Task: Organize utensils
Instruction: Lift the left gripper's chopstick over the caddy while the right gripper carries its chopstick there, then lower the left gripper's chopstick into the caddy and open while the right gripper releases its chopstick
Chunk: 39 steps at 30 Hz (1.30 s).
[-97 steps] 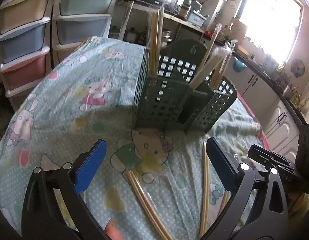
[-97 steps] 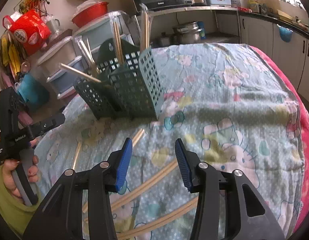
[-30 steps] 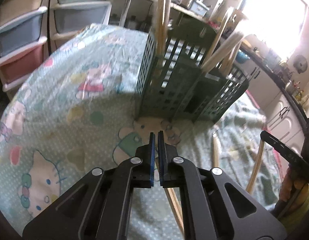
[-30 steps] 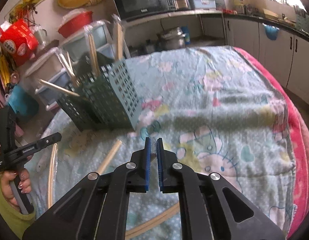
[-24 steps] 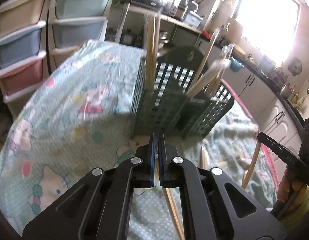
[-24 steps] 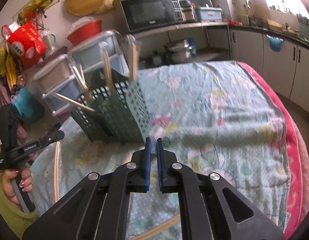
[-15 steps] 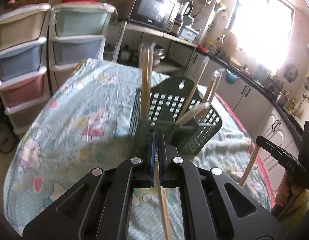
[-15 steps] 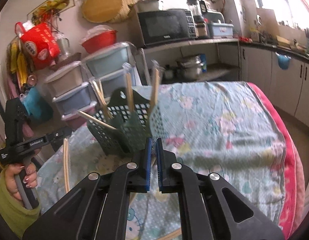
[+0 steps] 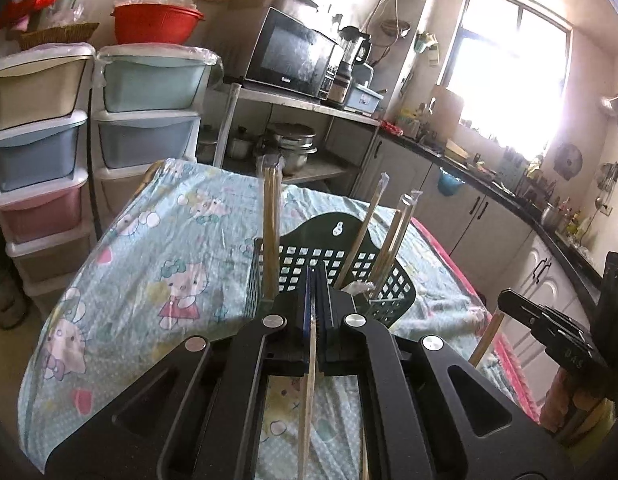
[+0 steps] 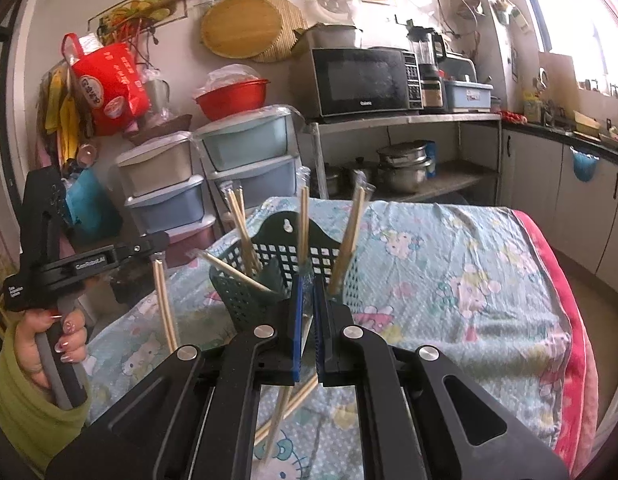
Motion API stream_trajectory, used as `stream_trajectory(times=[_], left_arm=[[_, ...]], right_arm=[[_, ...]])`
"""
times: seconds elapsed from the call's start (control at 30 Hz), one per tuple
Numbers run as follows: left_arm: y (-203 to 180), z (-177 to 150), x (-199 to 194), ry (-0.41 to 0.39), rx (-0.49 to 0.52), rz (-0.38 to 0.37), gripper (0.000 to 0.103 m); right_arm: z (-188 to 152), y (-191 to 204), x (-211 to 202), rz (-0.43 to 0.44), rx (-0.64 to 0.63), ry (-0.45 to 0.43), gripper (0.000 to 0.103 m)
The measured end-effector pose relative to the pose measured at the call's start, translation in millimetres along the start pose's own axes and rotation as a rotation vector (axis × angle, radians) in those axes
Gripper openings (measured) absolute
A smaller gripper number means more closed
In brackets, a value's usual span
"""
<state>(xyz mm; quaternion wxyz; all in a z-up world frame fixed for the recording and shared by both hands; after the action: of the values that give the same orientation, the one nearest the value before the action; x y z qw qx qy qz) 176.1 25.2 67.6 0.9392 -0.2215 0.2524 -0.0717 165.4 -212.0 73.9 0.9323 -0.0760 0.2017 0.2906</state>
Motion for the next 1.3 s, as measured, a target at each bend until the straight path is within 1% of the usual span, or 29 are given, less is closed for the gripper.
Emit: stream_trajectory(times=[0.27,0.87,1.3], left_arm=[[-7.7,11.0,-9.2,-0.041,0.008,-0.018,0.001],[-29.2,47.1,-31.8,-0.142,0.045,-0.065,0.000],[-51.1,75.4,-47.6,-0.216,0.095,-0.090,0.000]], right_arm=[[12.6,10.5,-3.4,0.011,-0.024,-0.036,0.005],[58.3,25.6,-13.4,0.037,-0.072,-0.147,0.005],[87.8,34.6,-16.7,0.043,-0.113,-0.206,0.005]])
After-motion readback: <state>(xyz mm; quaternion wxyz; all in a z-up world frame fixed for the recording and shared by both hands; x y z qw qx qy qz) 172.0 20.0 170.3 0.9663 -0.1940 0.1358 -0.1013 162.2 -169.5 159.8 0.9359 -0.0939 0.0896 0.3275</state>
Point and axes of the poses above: each gripper's, at about its wrist camera, not at the fingertips, and x roughly the way its jaws point, y to its left, z to its top, the point moved 4 cm from there along x, roughly the way its jaws point, and after that the axes turned 12 degrees about -x, right-handed, at the moved point
